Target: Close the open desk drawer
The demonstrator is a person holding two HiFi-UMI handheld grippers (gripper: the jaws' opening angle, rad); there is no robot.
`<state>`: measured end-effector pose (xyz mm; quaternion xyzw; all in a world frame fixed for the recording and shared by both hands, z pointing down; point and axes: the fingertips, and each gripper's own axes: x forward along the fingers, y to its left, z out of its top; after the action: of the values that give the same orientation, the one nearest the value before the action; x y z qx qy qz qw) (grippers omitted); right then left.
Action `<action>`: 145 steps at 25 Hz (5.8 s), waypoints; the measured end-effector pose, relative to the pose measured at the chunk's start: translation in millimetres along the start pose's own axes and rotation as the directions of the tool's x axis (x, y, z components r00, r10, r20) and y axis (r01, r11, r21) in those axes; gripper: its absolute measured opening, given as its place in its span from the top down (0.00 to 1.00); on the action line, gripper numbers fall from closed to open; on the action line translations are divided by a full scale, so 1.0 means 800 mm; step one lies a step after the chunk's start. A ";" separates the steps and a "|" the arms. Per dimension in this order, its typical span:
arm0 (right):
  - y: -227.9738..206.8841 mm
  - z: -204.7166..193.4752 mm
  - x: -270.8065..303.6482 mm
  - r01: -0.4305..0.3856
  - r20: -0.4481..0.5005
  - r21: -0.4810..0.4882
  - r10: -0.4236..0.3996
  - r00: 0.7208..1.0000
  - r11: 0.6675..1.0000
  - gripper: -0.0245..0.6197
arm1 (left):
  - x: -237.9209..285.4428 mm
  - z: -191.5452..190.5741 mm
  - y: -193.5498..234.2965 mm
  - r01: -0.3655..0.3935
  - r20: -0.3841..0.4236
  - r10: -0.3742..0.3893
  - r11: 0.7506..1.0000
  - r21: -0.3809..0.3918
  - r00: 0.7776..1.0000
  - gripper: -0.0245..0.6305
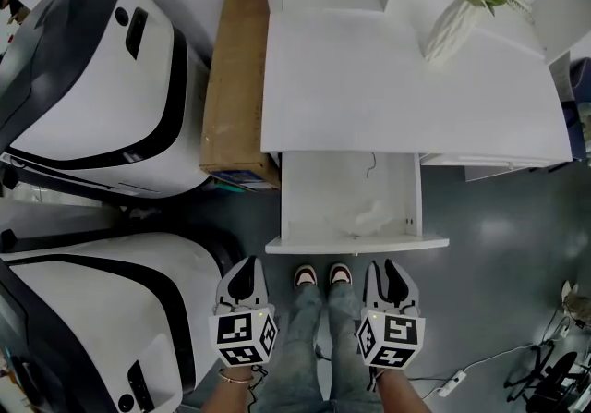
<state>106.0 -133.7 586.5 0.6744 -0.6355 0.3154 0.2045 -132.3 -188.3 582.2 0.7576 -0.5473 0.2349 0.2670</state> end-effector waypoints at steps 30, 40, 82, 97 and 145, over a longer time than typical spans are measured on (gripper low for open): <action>0.014 -0.018 0.055 0.032 -0.017 -0.002 -0.032 0.999 0.999 0.77 | 0.003 -0.033 0.041 -0.075 -0.066 0.073 0.996 -0.039 0.995 0.94; 0.010 0.008 0.080 0.029 -0.014 -0.006 -0.029 0.999 1.000 0.77 | 0.016 -0.017 0.056 -0.103 -0.060 0.100 0.993 -0.049 0.993 0.94; -0.001 0.105 0.181 -0.005 0.022 -0.057 0.007 1.000 0.998 0.78 | 0.028 0.007 0.101 -0.273 -0.050 0.268 0.950 -0.152 0.962 0.94; -0.004 0.133 0.209 0.009 0.042 -0.081 -0.005 0.999 0.997 0.78 | 0.011 0.006 0.114 -0.323 -0.051 0.320 0.928 -0.187 0.946 0.93; -0.177 0.269 -0.197 0.204 0.490 0.143 -0.248 0.836 0.968 0.95 | -0.110 0.296 -0.066 0.041 0.479 -0.035 0.999 -0.002 0.877 0.94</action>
<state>282.6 -149.1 341.8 0.8116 -0.5685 0.1288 0.0383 -92.4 -269.3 340.6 0.8012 -0.5826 0.0319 0.1329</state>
